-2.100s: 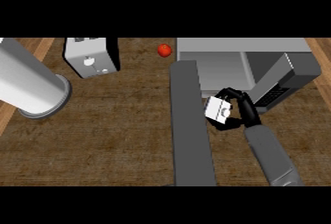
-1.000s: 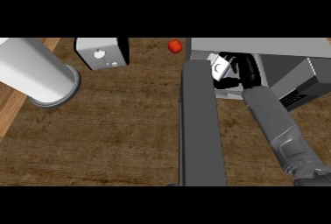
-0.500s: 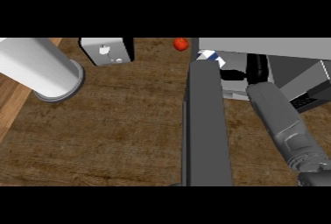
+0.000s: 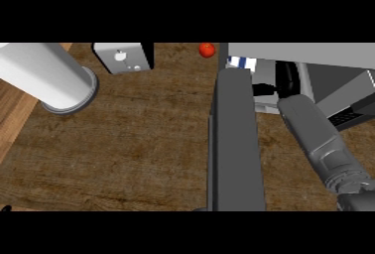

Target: Pick up the milk, place it into the microwave and close the microwave

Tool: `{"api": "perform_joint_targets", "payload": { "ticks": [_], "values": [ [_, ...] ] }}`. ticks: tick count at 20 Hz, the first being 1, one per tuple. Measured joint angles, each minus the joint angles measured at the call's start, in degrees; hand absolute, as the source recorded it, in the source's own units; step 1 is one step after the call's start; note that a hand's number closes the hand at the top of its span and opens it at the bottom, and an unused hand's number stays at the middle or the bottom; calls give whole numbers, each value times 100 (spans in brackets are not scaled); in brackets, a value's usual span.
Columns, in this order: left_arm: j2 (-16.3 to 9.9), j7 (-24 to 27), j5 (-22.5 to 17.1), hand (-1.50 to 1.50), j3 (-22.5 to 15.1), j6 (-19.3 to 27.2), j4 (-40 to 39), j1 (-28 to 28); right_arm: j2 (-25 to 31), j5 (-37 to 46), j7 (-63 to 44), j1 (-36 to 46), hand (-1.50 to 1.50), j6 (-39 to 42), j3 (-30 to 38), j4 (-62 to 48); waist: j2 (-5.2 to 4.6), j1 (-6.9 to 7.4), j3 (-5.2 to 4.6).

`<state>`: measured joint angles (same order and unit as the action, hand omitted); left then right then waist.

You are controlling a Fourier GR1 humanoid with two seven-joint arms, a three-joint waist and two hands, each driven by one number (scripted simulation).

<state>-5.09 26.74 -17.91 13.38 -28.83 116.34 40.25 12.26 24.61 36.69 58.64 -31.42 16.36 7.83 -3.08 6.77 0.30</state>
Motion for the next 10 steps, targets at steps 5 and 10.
{"api": "perform_joint_targets", "payload": {
  "ticks": [5, 10],
  "values": [
    [30, -12, 69, -150, -119, -53, 6, -65, -33, -169, 278, -38, -150, 499, 155, -32, 32, -52, 0],
    [141, -107, 238, -150, -385, -67, 95, -59, -64, -351, 631, -124, -150, 980, 318, -19, 75, -135, -1]
  ]
}}
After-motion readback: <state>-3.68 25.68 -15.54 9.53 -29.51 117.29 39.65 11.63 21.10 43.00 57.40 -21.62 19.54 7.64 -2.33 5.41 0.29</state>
